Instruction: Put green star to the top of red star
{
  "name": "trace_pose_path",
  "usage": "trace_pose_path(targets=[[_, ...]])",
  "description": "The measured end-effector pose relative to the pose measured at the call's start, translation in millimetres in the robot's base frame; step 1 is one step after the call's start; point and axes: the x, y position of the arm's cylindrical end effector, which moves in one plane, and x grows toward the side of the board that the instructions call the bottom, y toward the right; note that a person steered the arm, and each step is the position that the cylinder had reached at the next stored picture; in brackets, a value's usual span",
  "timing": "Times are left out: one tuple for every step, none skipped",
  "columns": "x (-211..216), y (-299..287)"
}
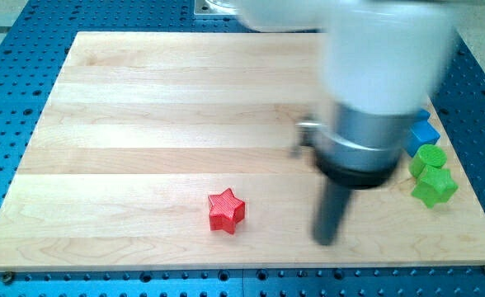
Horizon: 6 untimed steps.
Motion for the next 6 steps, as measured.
trace_pose_path(targets=[[21.9,121.1],[4.1,204.4],[-35.6,207.9],[-58.6,152.6],[-52.4,25.6],[-50.8,29.8]])
